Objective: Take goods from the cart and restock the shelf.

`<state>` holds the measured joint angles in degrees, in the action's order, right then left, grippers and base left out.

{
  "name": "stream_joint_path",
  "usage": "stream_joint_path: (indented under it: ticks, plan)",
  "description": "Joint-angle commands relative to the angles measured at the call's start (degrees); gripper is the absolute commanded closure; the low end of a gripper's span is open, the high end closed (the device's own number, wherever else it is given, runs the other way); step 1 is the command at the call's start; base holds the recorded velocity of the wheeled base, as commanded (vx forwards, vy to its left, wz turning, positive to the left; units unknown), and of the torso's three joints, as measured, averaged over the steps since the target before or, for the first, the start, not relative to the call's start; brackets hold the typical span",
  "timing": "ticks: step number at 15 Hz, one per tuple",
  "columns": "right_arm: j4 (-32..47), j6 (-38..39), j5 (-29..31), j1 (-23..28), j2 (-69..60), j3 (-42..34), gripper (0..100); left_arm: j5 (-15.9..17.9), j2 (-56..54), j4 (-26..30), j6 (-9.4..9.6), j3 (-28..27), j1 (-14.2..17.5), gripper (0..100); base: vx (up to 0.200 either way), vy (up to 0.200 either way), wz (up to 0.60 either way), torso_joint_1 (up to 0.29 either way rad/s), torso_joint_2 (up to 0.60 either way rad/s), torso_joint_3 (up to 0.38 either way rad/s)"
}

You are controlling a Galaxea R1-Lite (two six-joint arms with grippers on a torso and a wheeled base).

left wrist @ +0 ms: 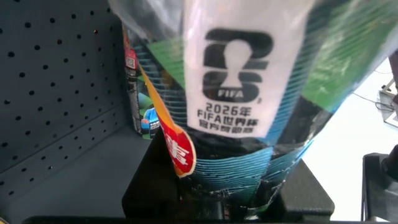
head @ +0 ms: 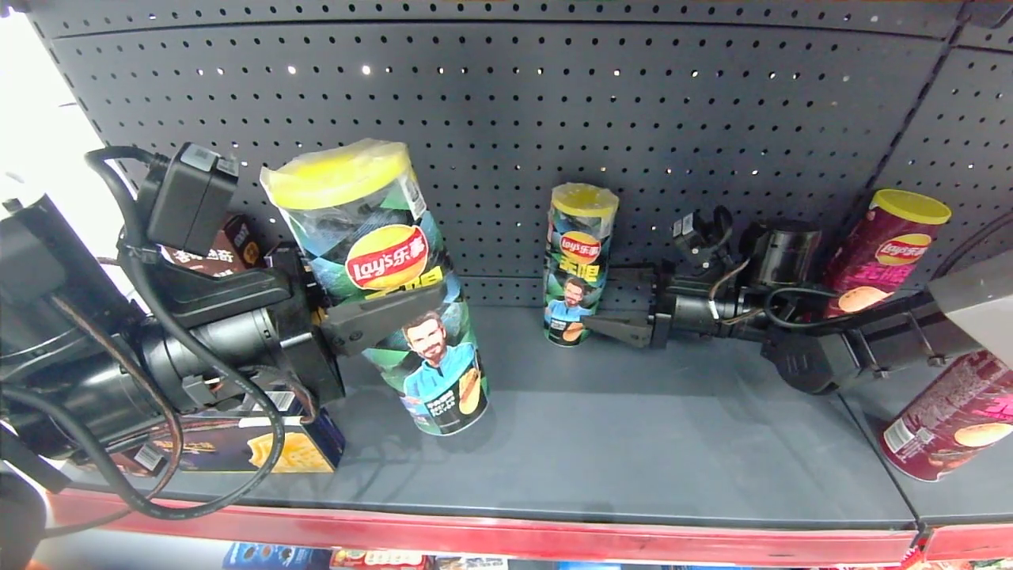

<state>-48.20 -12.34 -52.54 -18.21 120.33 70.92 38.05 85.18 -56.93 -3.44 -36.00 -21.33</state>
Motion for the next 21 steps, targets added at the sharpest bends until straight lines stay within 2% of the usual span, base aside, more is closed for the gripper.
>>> stream_joint_path:
  ticks: [1,6,10,16,21]
  plan:
    - [-0.3,0.0,-0.1,-0.4,3.2,1.8,0,-0.1,0.1,0.0,-0.08,0.1,0.0,100,0.0,0.0,0.0,0.0,0.0,0.0]
    - [-0.4,0.0,-0.1,-1.0,3.7,1.7,0,-0.1,0.4,0.0,0.01,0.0,0.1,100,0.0,0.0,0.0,0.0,0.0,0.0]
    - [-0.5,-0.8,-0.1,-1.6,-1.4,-5.4,0,-0.1,0.3,-0.1,-0.34,0.0,0.2,100,0.0,0.0,0.0,0.0,0.0,0.0]
    - [1.1,-0.4,0.1,-1.7,6.1,6.8,0,-0.1,0.0,-0.1,-0.52,0.4,0.2,100,0.0,0.0,0.0,0.0,0.0,0.0]
    - [2.3,-0.3,0.9,-4.5,7.9,9.8,0,-0.1,0.0,-0.2,-0.69,0.4,0.2,100,0.0,0.0,0.0,0.0,0.0,0.0]
